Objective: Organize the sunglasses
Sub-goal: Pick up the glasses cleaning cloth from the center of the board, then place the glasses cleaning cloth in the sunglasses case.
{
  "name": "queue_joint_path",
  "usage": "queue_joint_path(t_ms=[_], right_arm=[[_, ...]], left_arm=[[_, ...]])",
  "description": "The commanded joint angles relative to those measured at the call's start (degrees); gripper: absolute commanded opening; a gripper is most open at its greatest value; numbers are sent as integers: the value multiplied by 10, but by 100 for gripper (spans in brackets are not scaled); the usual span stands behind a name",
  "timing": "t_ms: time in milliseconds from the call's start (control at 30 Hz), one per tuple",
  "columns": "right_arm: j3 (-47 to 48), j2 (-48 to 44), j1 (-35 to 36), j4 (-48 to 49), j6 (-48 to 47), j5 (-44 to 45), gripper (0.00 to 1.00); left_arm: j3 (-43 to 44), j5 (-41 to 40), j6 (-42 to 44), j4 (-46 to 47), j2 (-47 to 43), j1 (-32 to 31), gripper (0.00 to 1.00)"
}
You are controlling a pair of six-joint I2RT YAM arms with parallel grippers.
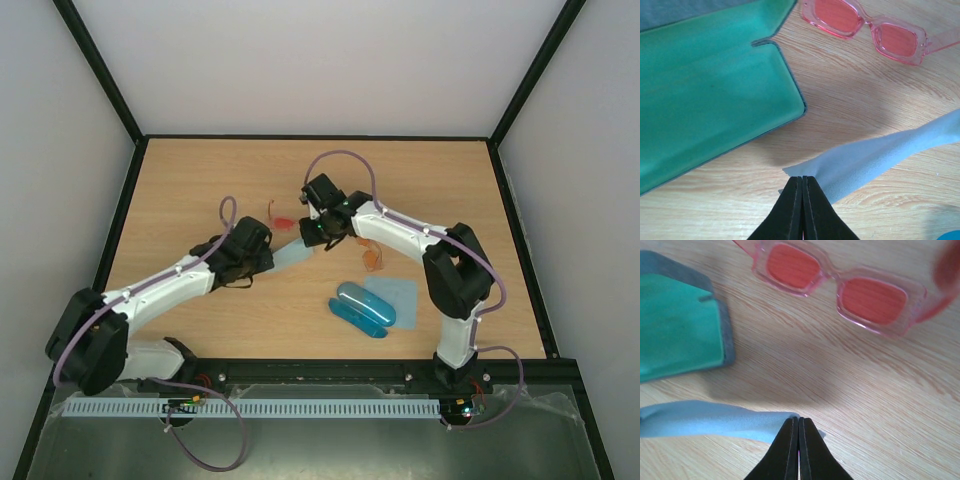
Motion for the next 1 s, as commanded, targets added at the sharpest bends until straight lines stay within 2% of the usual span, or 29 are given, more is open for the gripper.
queue_joint_path(t_ms=[0, 533, 967], right_arm=[[45, 25, 3, -42, -13, -5, 1], [188, 118, 44, -87, -20, -34, 1], [252, 160, 63, -116, -20, -32, 1]], left_arm=[[-21, -38, -26, -48, -50, 5, 2], [-53, -65, -31, -139, -172, 64, 2], [-85, -52, -38, -132, -196, 85, 2]])
